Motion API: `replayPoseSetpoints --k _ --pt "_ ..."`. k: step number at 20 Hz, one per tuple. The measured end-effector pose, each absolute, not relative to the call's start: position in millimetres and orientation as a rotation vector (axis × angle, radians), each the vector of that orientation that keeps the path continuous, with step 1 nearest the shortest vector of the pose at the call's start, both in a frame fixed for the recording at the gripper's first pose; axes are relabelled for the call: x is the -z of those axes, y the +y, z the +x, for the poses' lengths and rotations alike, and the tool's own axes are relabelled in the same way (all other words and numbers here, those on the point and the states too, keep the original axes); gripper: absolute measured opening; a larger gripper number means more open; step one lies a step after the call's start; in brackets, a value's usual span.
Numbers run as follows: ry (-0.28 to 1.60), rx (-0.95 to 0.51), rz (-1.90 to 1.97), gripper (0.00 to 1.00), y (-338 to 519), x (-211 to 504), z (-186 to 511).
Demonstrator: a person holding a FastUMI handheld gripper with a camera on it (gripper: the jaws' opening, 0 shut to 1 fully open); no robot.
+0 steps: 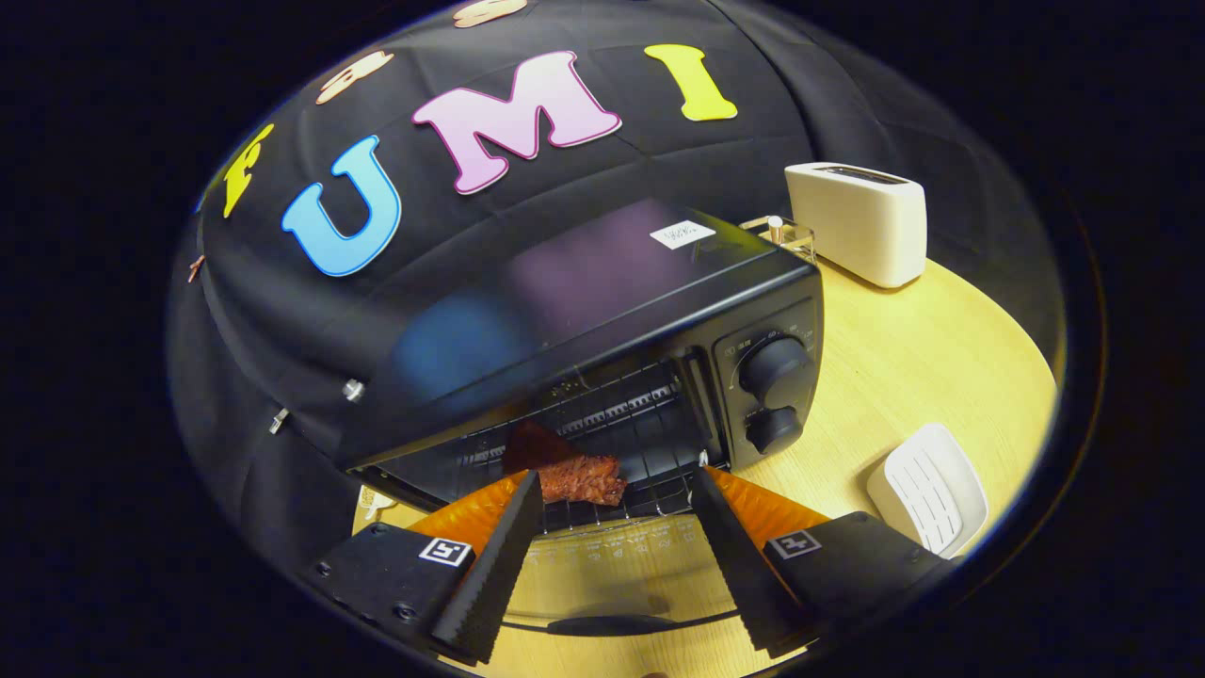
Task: Open the toaster oven, put the food inside, and close the toaster oven door.
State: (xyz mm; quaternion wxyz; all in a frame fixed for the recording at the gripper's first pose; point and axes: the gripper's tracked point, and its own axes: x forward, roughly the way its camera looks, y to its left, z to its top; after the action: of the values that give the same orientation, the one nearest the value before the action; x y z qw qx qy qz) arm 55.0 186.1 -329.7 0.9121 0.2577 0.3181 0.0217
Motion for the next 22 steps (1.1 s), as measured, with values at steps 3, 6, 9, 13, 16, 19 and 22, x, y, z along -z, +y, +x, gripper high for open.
replayPoseSetpoints --k 3,6,9,13,16,19,22 --pt "0.636 -0.077 0.455 0.98 188 309 43" --pt "0.615 -0.106 0.353 0.98 191 293 26" --pt "0.624 -0.13 0.312 0.98 203 286 6" --pt "0.655 -0.141 0.225 0.98 217 295 -21" --pt "0.733 -0.167 0.201 0.98 234 319 -46" --pt "0.829 -0.173 0.178 0.98 244 348 -69" --pt "0.897 -0.164 0.153 0.99 246 373 -81"
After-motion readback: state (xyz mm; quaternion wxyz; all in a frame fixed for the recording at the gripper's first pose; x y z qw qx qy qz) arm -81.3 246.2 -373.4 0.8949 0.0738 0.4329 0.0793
